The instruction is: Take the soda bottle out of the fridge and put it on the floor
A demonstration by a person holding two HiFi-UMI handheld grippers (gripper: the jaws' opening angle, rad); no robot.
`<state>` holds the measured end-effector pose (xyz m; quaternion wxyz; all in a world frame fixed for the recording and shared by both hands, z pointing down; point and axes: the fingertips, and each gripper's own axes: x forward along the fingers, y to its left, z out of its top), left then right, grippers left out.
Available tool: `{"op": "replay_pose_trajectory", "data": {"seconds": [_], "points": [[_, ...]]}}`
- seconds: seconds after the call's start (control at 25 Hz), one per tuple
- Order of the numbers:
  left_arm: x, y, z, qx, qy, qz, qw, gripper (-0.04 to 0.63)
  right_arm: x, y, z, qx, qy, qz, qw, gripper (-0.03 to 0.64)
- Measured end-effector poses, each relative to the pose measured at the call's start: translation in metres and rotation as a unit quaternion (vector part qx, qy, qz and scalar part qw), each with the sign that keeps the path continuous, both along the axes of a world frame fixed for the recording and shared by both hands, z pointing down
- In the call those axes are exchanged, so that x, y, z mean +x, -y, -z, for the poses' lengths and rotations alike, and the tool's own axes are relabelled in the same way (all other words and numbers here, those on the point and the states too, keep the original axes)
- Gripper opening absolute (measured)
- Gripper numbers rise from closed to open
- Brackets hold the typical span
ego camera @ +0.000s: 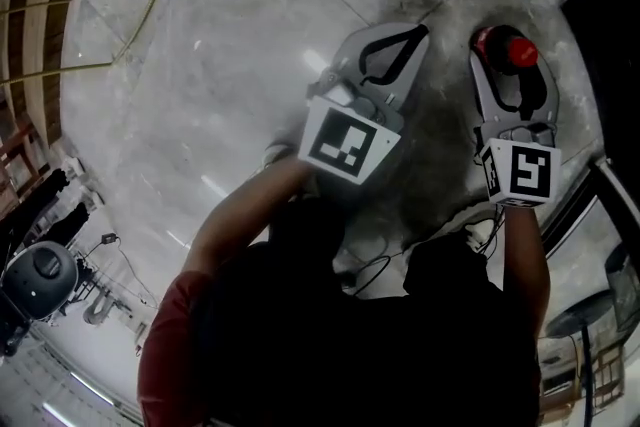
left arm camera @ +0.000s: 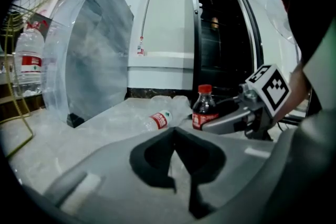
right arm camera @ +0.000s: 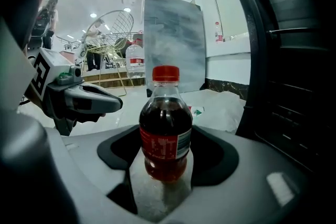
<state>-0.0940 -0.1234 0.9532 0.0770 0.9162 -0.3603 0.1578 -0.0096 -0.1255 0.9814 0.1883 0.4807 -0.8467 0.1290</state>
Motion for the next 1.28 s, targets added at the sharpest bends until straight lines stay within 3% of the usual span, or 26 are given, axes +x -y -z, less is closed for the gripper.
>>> {"op": "replay_pose_trajectory", "data": {"seconds": [0.84,1.28], "points": [[0.013,-0.012,-0.014,-0.005,0.002,-0.014,0.9999,0.000,0.004,0.009,-0.025,0.042,0.005,-0.009,0.999,0.295],[0.015,-0.017,-0.014,-0.005,0.003,-0.018,0.9998,0.000,0.003,0.006,-0.028,0.027,0.001,-0.009,1.000,0.296]]}}
